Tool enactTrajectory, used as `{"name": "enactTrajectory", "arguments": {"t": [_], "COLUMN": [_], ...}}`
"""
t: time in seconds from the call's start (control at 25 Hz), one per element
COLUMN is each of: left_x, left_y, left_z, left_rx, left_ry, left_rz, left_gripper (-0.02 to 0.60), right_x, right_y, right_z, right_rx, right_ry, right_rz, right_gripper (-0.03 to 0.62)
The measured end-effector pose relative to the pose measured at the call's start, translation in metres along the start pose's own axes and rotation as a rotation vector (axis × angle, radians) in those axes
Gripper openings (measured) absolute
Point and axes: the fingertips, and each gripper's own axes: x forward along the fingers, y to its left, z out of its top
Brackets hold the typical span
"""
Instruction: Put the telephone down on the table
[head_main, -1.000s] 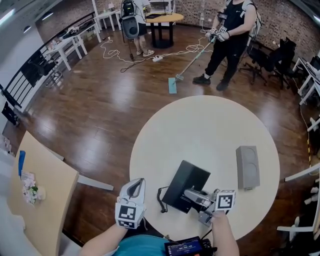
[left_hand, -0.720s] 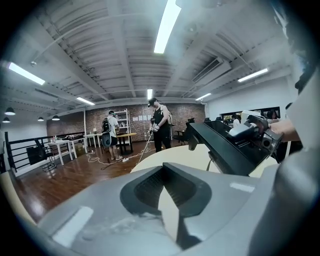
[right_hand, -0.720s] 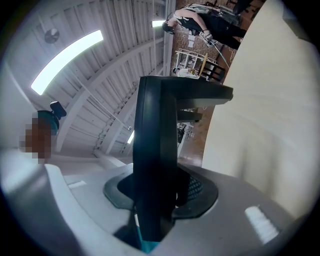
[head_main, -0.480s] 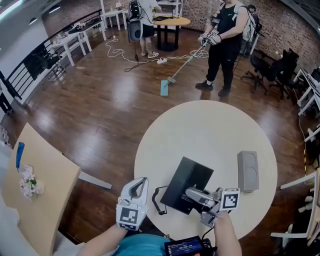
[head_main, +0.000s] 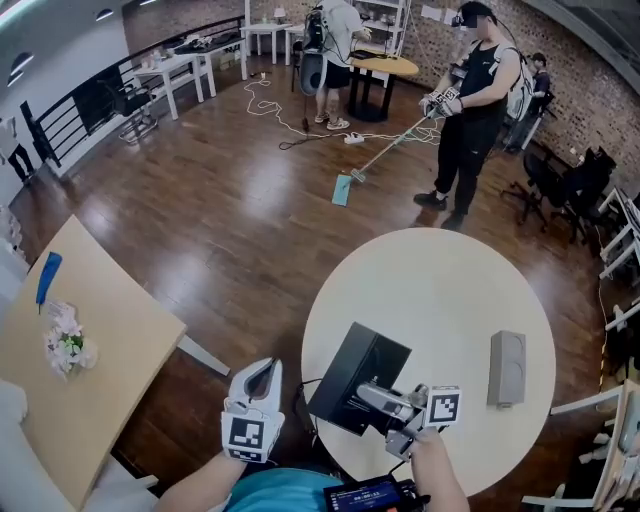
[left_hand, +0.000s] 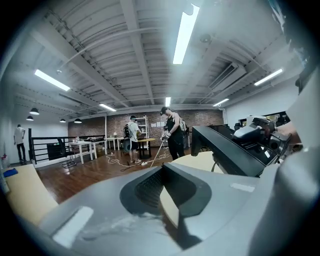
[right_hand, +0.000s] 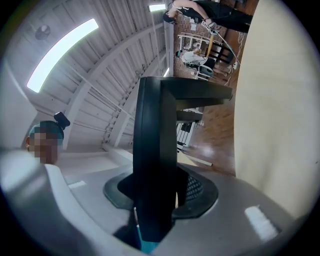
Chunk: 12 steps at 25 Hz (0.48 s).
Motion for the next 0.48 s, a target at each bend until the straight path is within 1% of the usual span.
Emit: {"name": "enactTrajectory", "arguments": {"t": [0.12,0.48], "left_x": [-0.021,-0.078], "left_y": [0.036,0.14], "left_z": [-0.004,-0.005], "left_rx": [-0.012,-0.028], "left_ry": [-0.012,-0.045], "left_rz": [0.055,0.204], "left_gripper": [0.014,0.014], "right_x": [0.038,0.151], "right_y": [0.002,0.022], "right_z": [-0.014,-0.046], "right_rx": [0.015,0.009], "right_ry": [0.04,0.17], "right_rz": [0.027,0.096], "right_gripper": [0.149,0.149]}}
